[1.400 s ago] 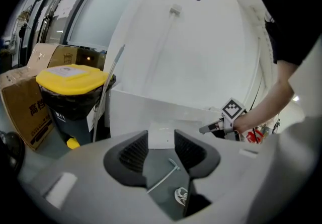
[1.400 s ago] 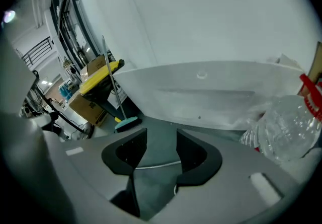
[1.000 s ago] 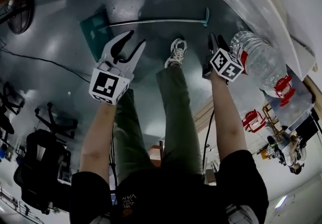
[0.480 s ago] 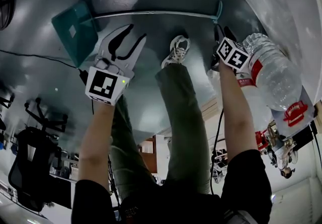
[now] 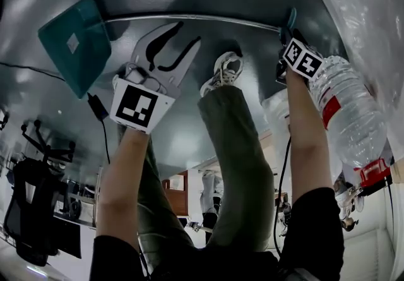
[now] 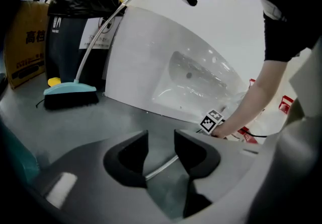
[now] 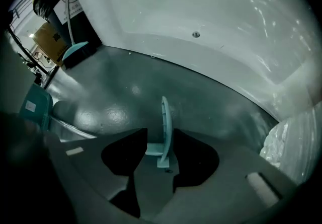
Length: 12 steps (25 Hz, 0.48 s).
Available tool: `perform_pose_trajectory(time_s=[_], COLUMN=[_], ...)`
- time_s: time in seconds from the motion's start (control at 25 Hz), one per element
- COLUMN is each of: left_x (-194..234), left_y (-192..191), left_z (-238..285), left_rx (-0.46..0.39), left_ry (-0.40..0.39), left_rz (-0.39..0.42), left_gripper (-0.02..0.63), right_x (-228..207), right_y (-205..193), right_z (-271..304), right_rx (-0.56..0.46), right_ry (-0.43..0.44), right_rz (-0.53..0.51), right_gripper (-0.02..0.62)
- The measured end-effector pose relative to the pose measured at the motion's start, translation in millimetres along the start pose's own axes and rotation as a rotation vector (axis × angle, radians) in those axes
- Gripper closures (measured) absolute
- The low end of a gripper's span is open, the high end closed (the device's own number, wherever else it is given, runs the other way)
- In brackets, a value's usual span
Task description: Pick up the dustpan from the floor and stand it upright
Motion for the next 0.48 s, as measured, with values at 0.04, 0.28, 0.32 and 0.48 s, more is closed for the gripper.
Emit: perform_pose_trajectory(time_s=[0.04,0.28,0.32,0.48], left_x=[-1,1,1,1], left_y=[-2,-14,-16,-25], left_z=[2,6,7,8], left_rx=[0.003,0.032,0.038,0.062], left_ry=[-0.005,-0.029,-0.032,-0.042], left_rz=[-0.003,0.013,0.010,0.009], left_gripper=[0.435,0.436,0.436,0.436], right_x=[-2,-6,-7,-8], right_y=[2,20,20,16], right_z=[6,31,35,44], right_rx=[-0.003,-0.010,0.001,0.029], right_ry=[-0.012,-0.058,-0.064,-0.072], right_rz=[0.005,0.009,0.002,-0.019], right_gripper=[0.434,0.437,0.437,0.523])
Point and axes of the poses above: the fingertips, and each gripper's own axes: z forward along the fingers, x to its left, y out of its top, the point moved 2 cm from there along -z, backward along the fingers, and after that the axes turned 15 degrees about z, right-handed, at the moved point
